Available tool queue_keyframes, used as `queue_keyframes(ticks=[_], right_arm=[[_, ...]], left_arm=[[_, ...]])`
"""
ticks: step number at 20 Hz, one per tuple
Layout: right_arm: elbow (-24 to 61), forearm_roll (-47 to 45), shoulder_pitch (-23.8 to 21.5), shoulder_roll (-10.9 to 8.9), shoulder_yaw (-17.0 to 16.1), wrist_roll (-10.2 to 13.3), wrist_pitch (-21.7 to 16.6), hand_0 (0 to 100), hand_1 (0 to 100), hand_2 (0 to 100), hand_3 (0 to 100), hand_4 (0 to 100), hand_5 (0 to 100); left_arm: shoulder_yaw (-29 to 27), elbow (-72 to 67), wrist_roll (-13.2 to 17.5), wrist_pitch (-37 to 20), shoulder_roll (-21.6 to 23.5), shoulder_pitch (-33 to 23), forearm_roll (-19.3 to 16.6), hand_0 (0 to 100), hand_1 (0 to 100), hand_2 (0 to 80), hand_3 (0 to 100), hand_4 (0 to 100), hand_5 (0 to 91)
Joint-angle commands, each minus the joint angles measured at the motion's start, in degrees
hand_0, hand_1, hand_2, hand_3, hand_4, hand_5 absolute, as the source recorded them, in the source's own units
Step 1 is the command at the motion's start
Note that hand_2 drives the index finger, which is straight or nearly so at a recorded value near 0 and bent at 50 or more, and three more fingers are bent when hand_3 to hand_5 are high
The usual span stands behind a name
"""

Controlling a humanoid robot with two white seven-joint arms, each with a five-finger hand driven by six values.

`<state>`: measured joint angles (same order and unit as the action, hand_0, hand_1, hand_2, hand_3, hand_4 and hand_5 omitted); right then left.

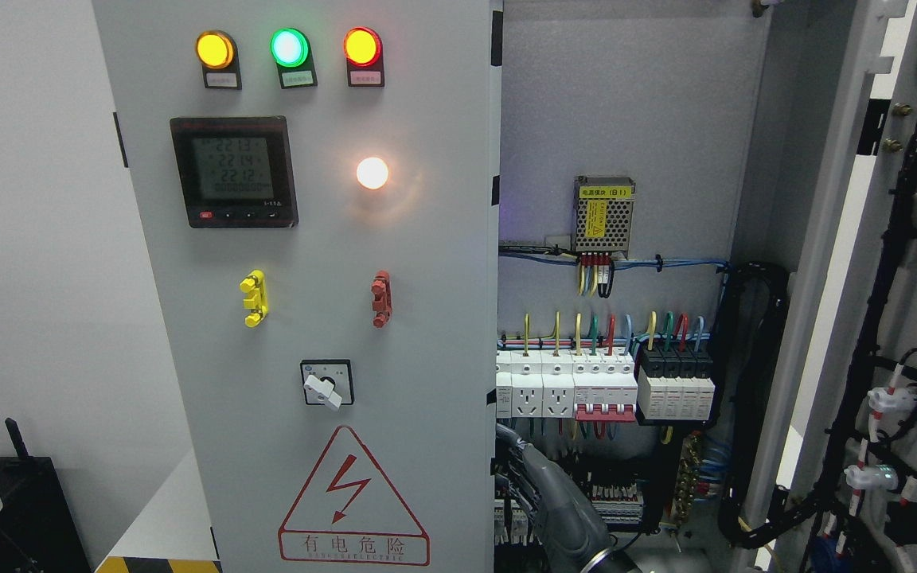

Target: Open door with both hands

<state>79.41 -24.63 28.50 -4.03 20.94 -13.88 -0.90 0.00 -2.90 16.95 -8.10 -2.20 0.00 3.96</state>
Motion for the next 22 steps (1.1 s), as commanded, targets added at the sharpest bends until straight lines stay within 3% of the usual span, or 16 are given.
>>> queue_keyframes(ticks=[1,10,12,22], right_arm=[[-0.39,-0.07,0.76,0.16,0.77,-0.09,0.02,38,0,0,0,0,0],[-1.36,-1.30,1.20,0.07,0.77,-0.88,0.11,39,0,0,0,0,0],[-1.36,-1.30,1.29,0.16,0.86,-2.11,0.20,39,0,0,0,0,0],[-4.43,-2.52,3.22,0.16,0.68,-2.47,0.11,38,0,0,0,0,0]], left_arm=[[0.17,0.00,0.02,0.01,0.00,-1.58,0.00,0,0,0.0,0,0,0.0],[0.17,0.00,0.02,0.01,0.00,-1.58,0.00,0,0,0.0,0,0,0.0],[0.17,0.00,0.02,0.01,0.00,-1.58,0.00,0,0,0.0,0,0,0.0],[0.17,0.00,0.02,0.01,0.00,-1.58,0.00,0,0,0.0,0,0,0.0]])
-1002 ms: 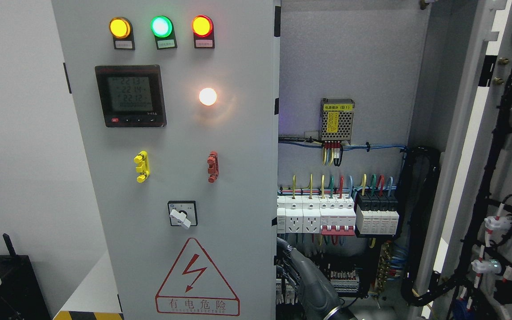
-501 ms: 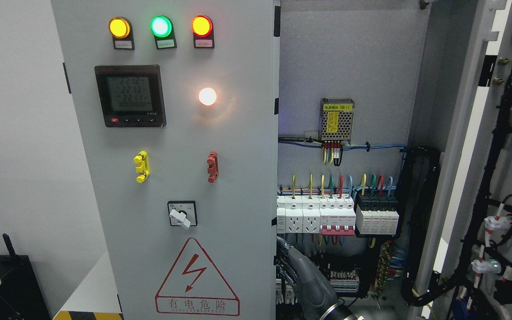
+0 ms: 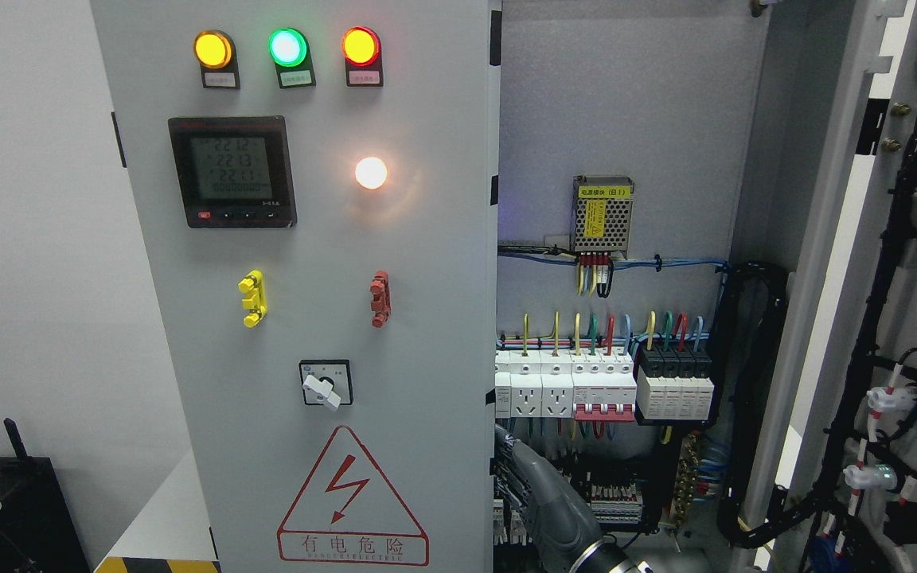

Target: Open door with both hands

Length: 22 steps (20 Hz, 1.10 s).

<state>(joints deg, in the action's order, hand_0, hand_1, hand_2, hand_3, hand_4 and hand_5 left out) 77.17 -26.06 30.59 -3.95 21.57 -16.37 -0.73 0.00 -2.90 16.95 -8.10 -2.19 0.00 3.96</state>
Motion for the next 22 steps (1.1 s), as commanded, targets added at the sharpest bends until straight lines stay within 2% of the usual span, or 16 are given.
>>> queue_keyframes(ticks=[1,9,12,22], right_arm=[[-2.63,-2.32,1.49,0.08,0.14,0.02,-0.07,38,0,0,0,0,0],[-3.43,-2.86,2.46,0.08,0.14,-0.15,0.02,39,0,0,0,0,0],[-3.60,-2.86,2.54,0.08,0.14,-2.17,0.11,38,0,0,0,0,0],[-3.96,-3.64,2.63,0.08,0.14,-2.35,0.37,38,0,0,0,0,0]], left_arm=[[0.17,0.00,0.02,0.01,0.00,-1.58,0.00,0,0,0.0,0,0,0.0],[0.17,0.00,0.02,0.01,0.00,-1.58,0.00,0,0,0.0,0,0,0.0],[0.17,0.00,0.02,0.01,0.00,-1.58,0.00,0,0,0.0,0,0,0.0],[0.17,0.00,0.02,0.01,0.00,-1.58,0.00,0,0,0.0,0,0,0.0]])
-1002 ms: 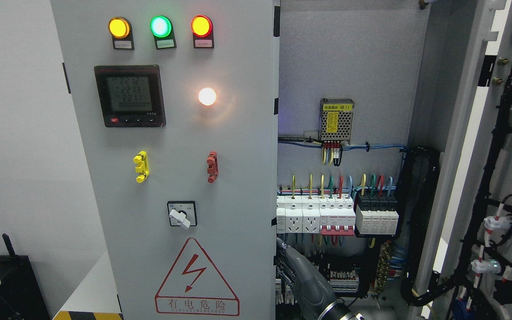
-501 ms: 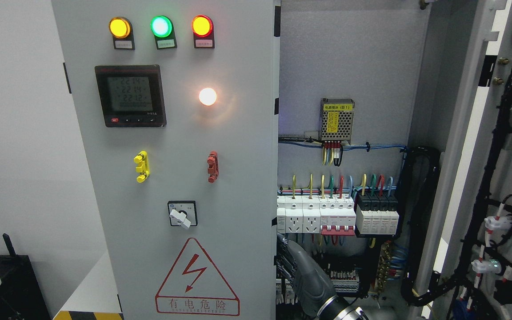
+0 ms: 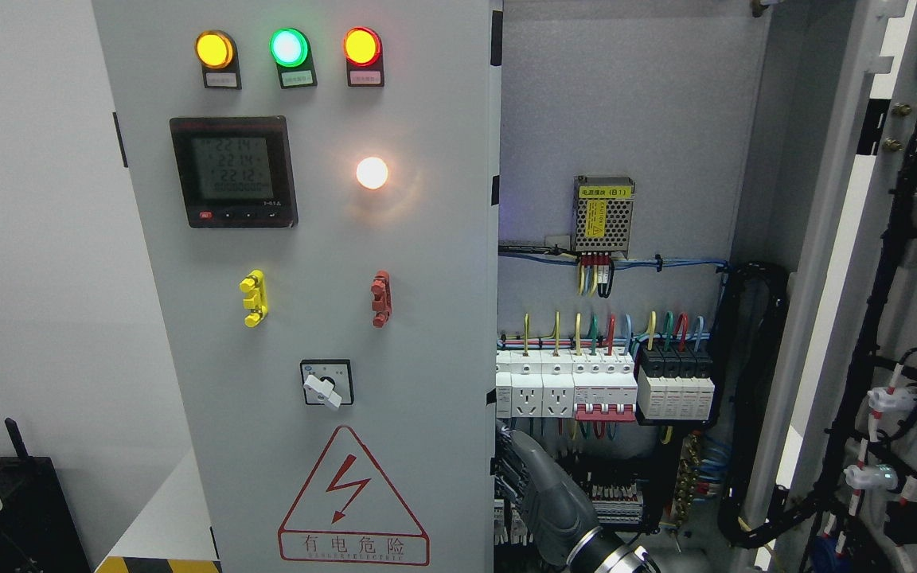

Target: Open door with both hands

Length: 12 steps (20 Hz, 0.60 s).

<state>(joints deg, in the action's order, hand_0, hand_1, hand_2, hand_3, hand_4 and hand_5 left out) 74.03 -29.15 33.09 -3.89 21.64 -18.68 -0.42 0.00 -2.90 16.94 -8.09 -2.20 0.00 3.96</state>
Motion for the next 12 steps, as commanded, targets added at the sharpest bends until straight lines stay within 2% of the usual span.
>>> queue_keyframes(ticks=[1,12], right_arm=[[-0.82,-0.55,0.22,0.11,-0.02,-0.04,0.07,38,0,0,0,0,0],[-0.73,-0.55,0.75,0.47,-0.02,-0.13,0.16,38,0,0,0,0,0]], left_arm=[[0.17,0.00,0.02,0.01,0.00,-1.58,0.00,0,0,0.0,0,0,0.0],[0.17,0.00,0.02,0.01,0.00,-1.58,0.00,0,0,0.0,0,0,0.0]])
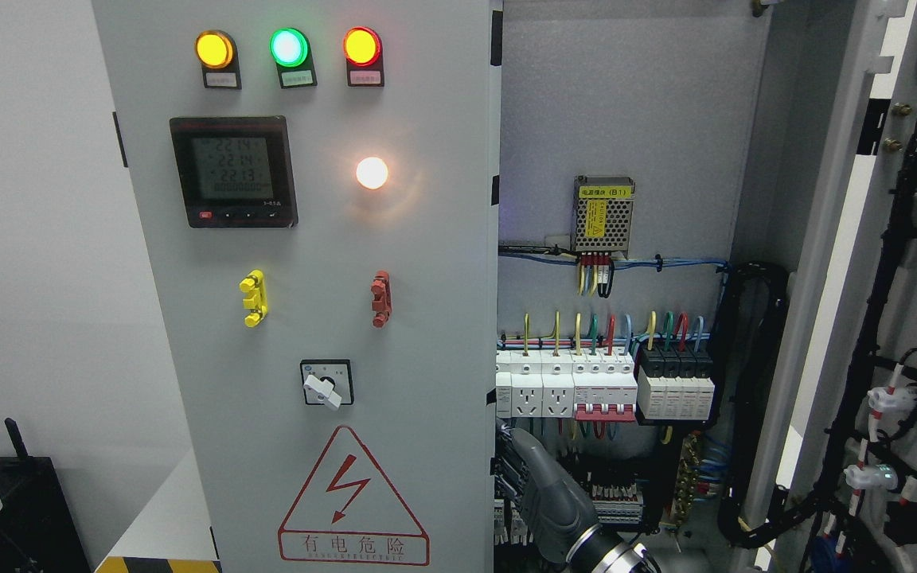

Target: Open door with both hands

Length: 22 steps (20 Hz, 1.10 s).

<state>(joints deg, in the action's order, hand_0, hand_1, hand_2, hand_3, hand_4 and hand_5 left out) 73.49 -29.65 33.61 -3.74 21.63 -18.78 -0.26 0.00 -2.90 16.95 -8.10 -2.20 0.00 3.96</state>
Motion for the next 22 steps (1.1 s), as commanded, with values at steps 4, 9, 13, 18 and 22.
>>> queue_keyframes(ticks=[4,9,13,18,22], right_arm=[[-0.28,-0.06,0.31,0.40,-0.01,-0.12,-0.09,38,0,0,0,0,0],[-0.37,-0.06,0.66,0.40,-0.01,-1.35,0.00,38,0,0,0,0,0],[-0.45,-0.06,1.10,0.40,-0.10,-2.31,0.00,38,0,0,0,0,0],[-0.54,-0.15,1.37,0.40,-0.27,-2.58,-0.09,38,0,0,0,0,0],[-0.45,-0.06,1.37,0.40,-0.19,-3.45,-0.18,38,0,0,0,0,0]], left_arm=[[0.17,0.00,0.01,0.01,0.00,-1.58,0.00,0,0,0.0,0,0,0.0],[0.17,0.00,0.01,0.01,0.00,-1.58,0.00,0,0,0.0,0,0,0.0],[0.17,0.00,0.01,0.01,0.00,-1.58,0.00,0,0,0.0,0,0,0.0],[0.17,0.00,0.01,0.01,0.00,-1.58,0.00,0,0,0.0,0,0,0.0],[0.17,0.00,0.01,0.01,0.00,-1.58,0.00,0,0,0.0,0,0,0.0]])
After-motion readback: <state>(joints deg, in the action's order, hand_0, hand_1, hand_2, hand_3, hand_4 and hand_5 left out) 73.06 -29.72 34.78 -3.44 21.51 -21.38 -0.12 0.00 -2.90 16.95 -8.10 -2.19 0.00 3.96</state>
